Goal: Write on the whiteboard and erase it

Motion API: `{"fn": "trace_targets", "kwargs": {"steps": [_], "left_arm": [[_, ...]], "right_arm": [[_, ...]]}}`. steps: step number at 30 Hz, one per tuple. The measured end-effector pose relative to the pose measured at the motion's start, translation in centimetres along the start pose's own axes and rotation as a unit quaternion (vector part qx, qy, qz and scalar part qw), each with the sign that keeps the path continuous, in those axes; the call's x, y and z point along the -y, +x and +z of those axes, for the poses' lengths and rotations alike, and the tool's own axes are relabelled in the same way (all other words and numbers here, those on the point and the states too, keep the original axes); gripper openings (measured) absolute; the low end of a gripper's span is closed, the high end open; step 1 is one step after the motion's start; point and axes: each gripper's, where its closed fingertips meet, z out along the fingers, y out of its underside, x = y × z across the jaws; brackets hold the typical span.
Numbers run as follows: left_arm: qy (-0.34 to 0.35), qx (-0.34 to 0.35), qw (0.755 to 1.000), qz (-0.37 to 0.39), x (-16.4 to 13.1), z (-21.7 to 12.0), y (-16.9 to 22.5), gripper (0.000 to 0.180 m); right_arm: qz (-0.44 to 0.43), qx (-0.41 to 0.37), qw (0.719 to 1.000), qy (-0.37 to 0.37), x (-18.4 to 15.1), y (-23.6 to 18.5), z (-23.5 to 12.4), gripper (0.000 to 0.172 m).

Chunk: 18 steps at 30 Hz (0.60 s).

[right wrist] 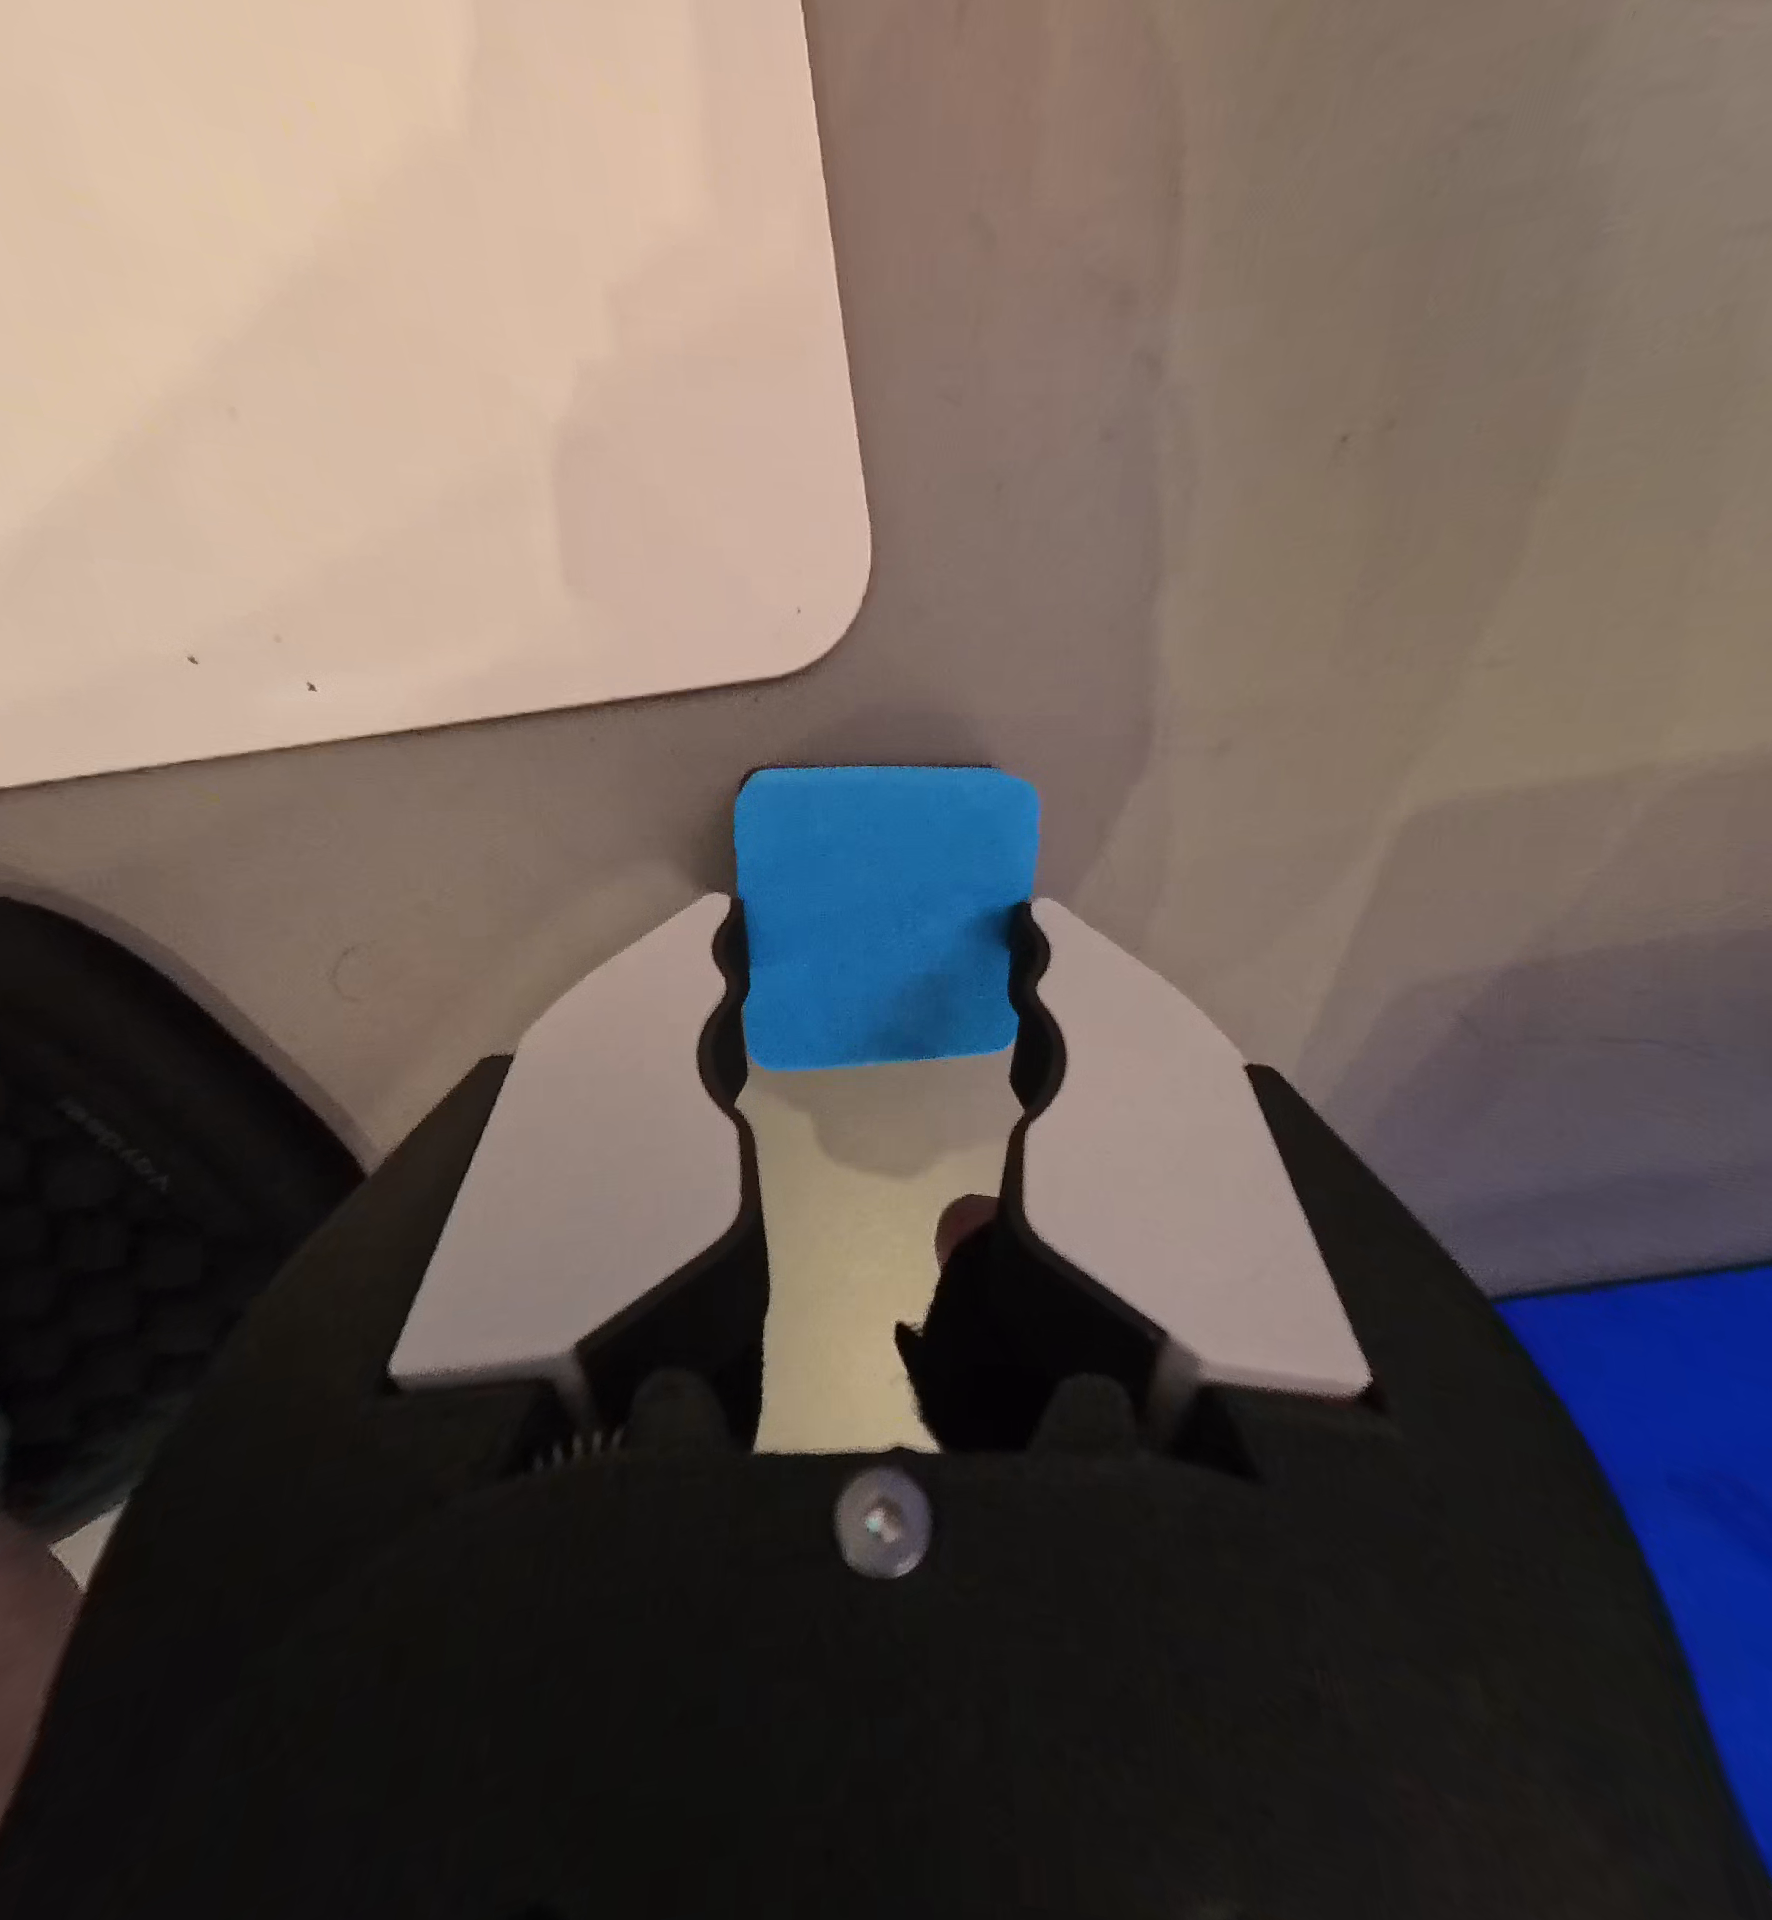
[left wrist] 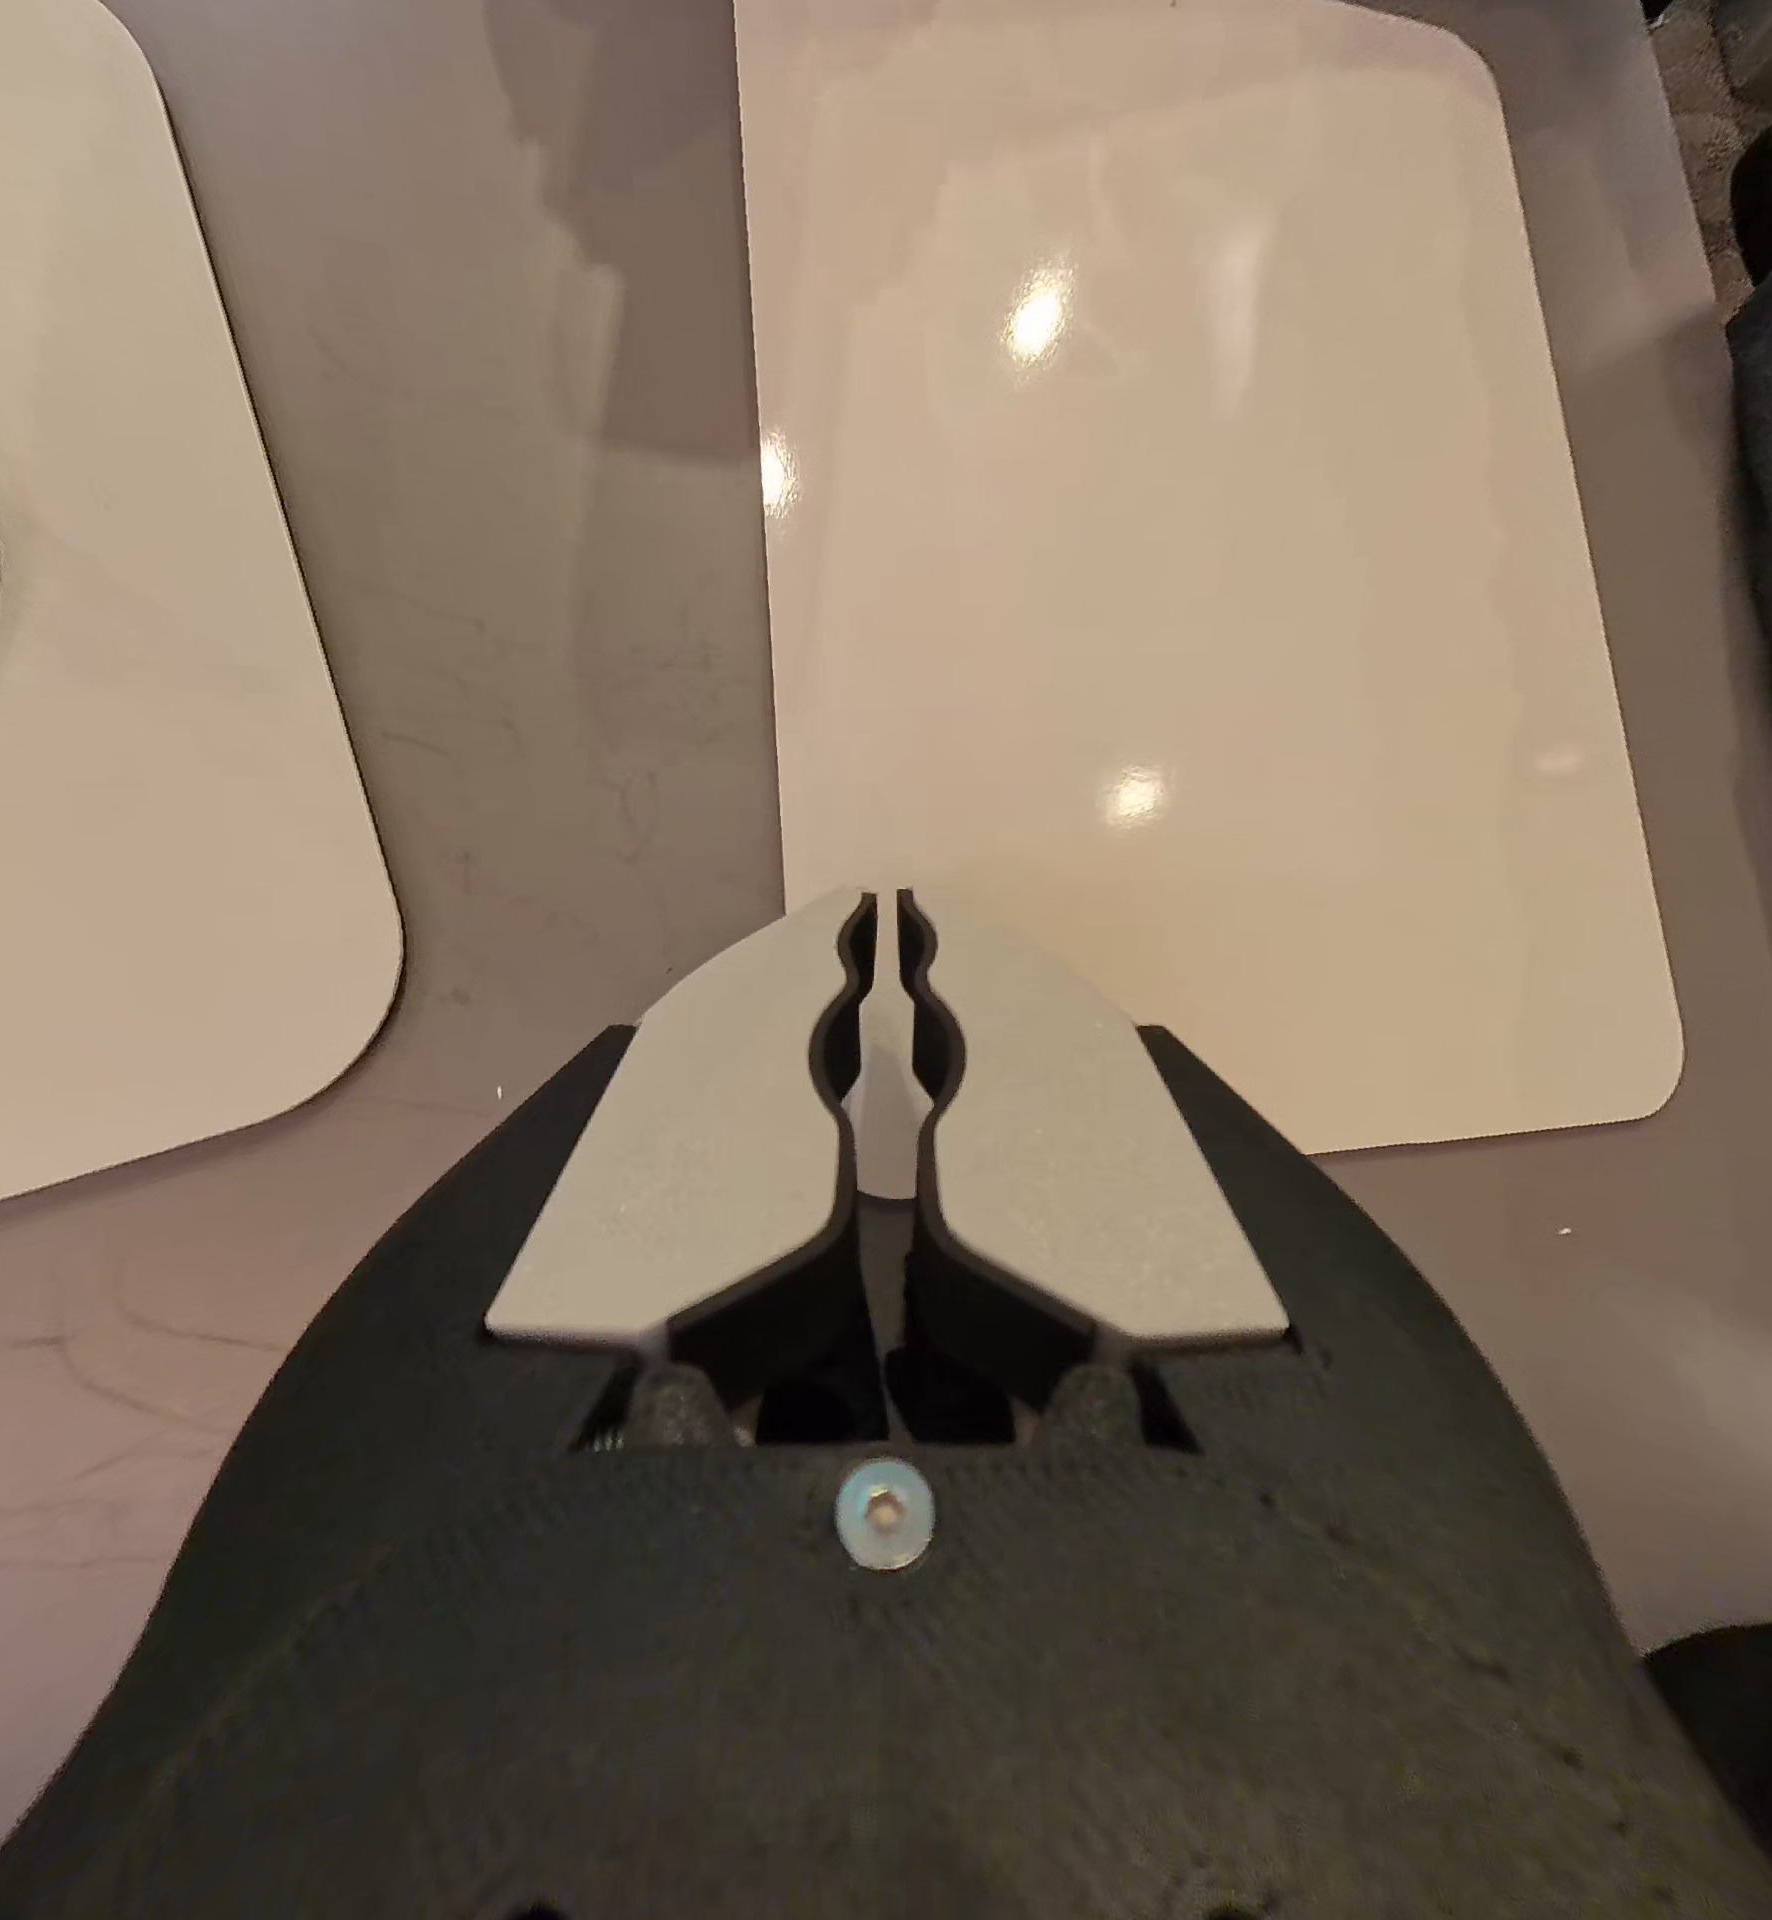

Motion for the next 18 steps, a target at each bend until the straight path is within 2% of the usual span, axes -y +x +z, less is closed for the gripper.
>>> {"fn": "trace_targets", "kwargs": {"steps": [13, 18], "left_arm": [[0.012, 0.021, 1.0, 0.012, 1.0, -1.7, 0.1, 0.006], [0.024, 0.039, 0.999, 0.017, 1.6, -3.4, 0.0, 0.009]], "right_arm": [[-0.003, 0.002, 1.0, -0.01, 0.3, -0.3, 0.1, 0.05], [0.001, 0.005, 1.0, -0.013, 0.4, -0.4, 0.1, 0.05]]}}
